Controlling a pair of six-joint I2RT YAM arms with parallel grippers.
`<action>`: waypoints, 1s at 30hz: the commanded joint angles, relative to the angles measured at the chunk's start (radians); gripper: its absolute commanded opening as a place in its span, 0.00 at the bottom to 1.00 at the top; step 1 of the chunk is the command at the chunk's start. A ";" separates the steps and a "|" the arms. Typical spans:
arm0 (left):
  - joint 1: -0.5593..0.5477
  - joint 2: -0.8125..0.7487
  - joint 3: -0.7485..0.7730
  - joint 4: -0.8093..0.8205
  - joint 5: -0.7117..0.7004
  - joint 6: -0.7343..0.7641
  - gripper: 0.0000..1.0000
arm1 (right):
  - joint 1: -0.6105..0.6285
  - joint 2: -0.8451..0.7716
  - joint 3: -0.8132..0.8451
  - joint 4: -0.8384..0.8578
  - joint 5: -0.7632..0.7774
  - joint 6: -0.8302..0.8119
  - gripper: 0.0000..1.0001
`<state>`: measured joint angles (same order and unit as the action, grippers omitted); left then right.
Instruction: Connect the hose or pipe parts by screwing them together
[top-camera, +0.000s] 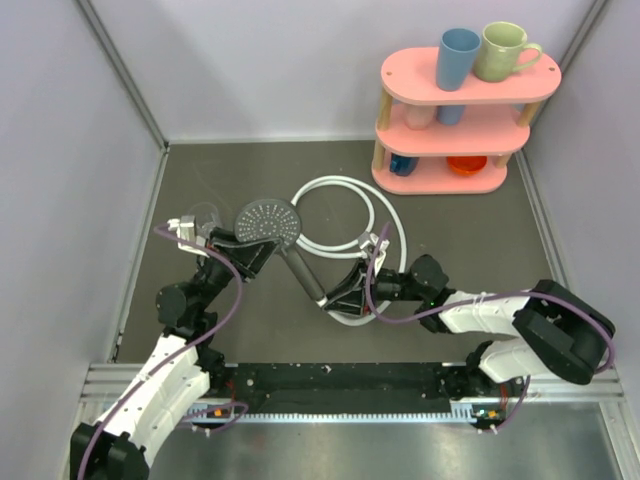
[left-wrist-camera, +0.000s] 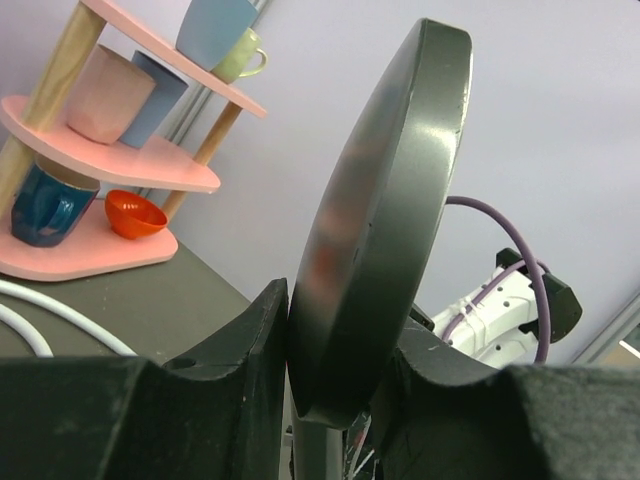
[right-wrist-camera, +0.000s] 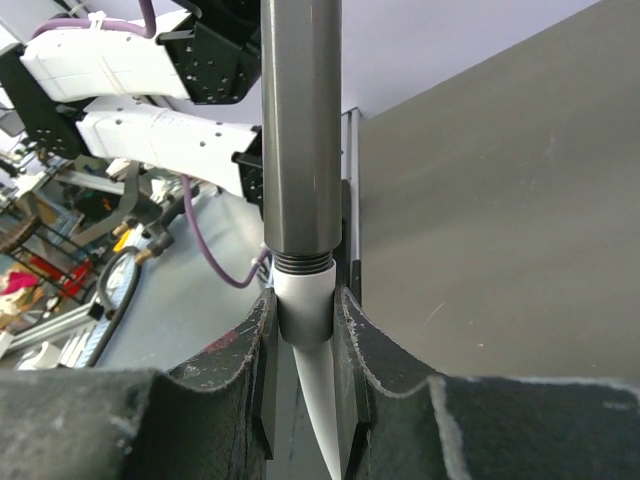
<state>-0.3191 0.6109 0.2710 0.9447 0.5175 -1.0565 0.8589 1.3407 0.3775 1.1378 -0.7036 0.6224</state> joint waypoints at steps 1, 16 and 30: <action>-0.046 0.004 -0.021 0.000 0.219 -0.105 0.00 | -0.035 0.005 0.129 0.471 0.115 0.066 0.00; -0.046 0.038 -0.042 0.060 0.208 -0.125 0.00 | -0.054 0.009 0.138 0.471 0.105 0.112 0.00; -0.046 0.050 -0.032 -0.028 0.157 -0.034 0.00 | -0.058 0.058 0.123 0.470 0.096 0.189 0.00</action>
<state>-0.3202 0.6231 0.2657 0.9001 0.4889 -1.0222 0.8391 1.4147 0.4023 1.1667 -0.7620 0.7498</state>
